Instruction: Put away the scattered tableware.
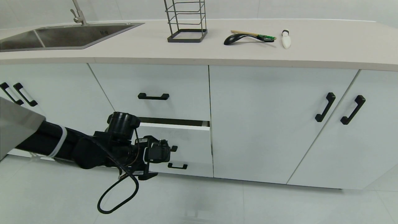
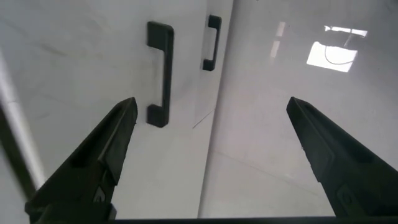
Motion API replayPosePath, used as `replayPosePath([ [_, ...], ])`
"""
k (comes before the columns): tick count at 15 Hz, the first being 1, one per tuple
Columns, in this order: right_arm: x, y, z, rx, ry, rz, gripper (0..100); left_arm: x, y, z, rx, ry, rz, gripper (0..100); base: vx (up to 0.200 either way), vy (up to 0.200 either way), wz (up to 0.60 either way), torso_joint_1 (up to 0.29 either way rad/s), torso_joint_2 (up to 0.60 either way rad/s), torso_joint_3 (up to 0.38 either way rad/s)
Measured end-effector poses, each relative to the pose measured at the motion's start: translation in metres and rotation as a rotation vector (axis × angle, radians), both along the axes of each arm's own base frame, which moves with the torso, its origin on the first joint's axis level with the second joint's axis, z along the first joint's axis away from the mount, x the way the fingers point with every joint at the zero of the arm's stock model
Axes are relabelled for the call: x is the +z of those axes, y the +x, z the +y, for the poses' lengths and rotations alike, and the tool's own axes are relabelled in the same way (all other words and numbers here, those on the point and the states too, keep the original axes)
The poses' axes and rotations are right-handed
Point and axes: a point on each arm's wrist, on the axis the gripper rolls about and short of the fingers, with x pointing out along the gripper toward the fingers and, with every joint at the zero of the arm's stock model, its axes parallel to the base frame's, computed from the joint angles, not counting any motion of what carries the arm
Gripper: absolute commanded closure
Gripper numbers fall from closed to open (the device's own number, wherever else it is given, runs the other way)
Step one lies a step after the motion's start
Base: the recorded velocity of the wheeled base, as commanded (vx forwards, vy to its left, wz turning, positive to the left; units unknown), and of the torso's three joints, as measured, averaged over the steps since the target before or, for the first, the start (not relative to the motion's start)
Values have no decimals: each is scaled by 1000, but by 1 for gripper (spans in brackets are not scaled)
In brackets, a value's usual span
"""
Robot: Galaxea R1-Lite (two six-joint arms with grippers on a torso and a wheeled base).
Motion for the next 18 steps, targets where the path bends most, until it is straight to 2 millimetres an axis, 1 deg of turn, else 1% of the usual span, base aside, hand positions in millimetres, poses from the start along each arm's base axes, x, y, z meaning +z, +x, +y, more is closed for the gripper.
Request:
replayPosePath([
  [2, 0, 0, 0, 0, 0, 0, 100, 25, -17, -11, -38, -22, -60, 0, 0, 0, 0, 0, 0, 0],
  [4, 0, 0, 0, 0, 0, 0, 100, 42, -30, -25, -57, -72, -92, 0, 0, 0, 0, 0, 0, 0],
  [5, 0, 0, 0, 0, 0, 0, 100, 49, -33, -30, -61, -92, -104, 0, 0, 0, 0, 0, 0, 0],
  [8, 0, 0, 0, 0, 0, 0, 100, 60, -29, -38, -71, -114, -141, 0, 0, 0, 0, 0, 0, 0],
  [9, 0, 0, 0, 0, 0, 0, 100, 61, -22, -40, -73, -118, -149, 0, 0, 0, 0, 0, 0, 0],
  [11, 0, 0, 0, 0, 0, 0, 100, 56, -1, -49, -74, -136, -148, 0, 0, 0, 0, 0, 0, 0],
  [13, 0, 0, 0, 0, 0, 0, 100, 45, 20, -58, -68, -168, -123, 0, 0, 0, 0, 0, 0, 0],
  [14, 0, 0, 0, 0, 0, 0, 100, 34, 38, -65, -65, -180, -111, 0, 0, 0, 0, 0, 0, 0],
  [16, 0, 0, 0, 0, 0, 0, 100, 26, 48, -69, -64, -180, -104, 0, 0, 0, 0, 0, 0, 0],
  [18, 0, 0, 0, 0, 0, 0, 100, 20, 54, -71, -62, -179, -98, 0, 0, 0, 0, 0, 0, 0],
])
